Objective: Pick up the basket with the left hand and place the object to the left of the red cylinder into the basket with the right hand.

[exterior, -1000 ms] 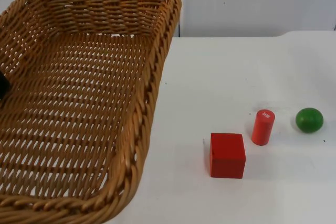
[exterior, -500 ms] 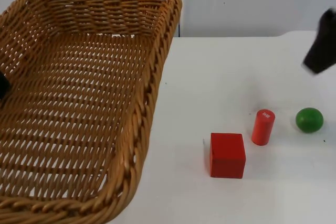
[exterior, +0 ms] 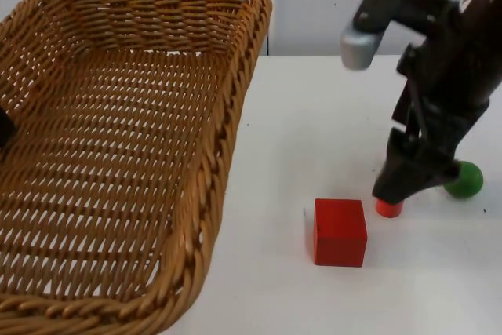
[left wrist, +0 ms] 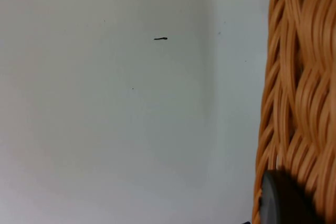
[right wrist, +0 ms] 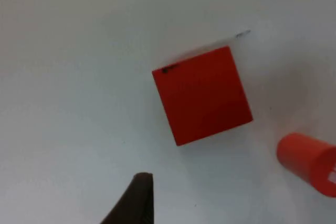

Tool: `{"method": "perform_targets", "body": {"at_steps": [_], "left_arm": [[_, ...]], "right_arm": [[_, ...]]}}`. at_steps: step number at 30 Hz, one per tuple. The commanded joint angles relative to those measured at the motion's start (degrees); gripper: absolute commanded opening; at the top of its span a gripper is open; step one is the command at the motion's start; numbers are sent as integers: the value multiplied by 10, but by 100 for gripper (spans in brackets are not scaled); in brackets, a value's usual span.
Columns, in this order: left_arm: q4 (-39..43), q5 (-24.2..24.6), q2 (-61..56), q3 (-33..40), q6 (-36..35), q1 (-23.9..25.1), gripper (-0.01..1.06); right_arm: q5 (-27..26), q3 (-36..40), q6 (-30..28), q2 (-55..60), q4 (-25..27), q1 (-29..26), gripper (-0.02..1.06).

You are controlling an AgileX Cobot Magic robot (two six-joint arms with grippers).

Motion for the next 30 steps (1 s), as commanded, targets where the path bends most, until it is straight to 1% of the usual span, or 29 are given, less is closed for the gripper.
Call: {"method": "perform_targets", "body": {"at_steps": [1,4,6,7,9,11,12,14,16,18,19,22,23,24,27,30], "left_arm": [[-17,2,-8,0,1,0,0],[-17,2,-8,0,1,0,0],[-17,2,-8,0,1,0,0],[-17,2,-8,0,1,0,0],[-17,3,-8,0,1,0,0],[-17,3,-8,0,1,0,0],[-17,3,-8,0,1,0,0],[-17,3,-8,0,3,0,0],[-17,3,-8,0,3,0,0],[-17,3,-8,0,3,0,0],[-17,3,-8,0,3,0,0],[-17,3,-8,0,3,0,0],[-17,3,-8,0,3,0,0],[-17,3,-8,0,3,0,0],[-17,3,-8,0,3,0,0],[-17,3,-8,0,3,0,0]], "right_arm": [[-4,-3,-24,12,11,3,105],[-15,-3,-67,27,36,5,105],[-28,-3,-106,35,46,5,105],[-28,-3,-106,35,46,5,105],[-49,-3,-124,45,43,5,105],[-78,-3,-124,56,44,5,105],[-78,-3,-124,56,44,5,105],[-95,-3,-126,68,47,5,105],[-91,-3,-148,79,50,5,105],[-90,-3,-154,82,52,5,105],[-89,-3,-176,85,71,5,105],[-90,-3,-210,96,109,5,105],[-90,-3,-232,104,131,5,105],[-90,-3,-232,104,131,5,105],[-91,-3,-273,118,149,5,105],[-101,-3,-276,126,150,5,105]]}}
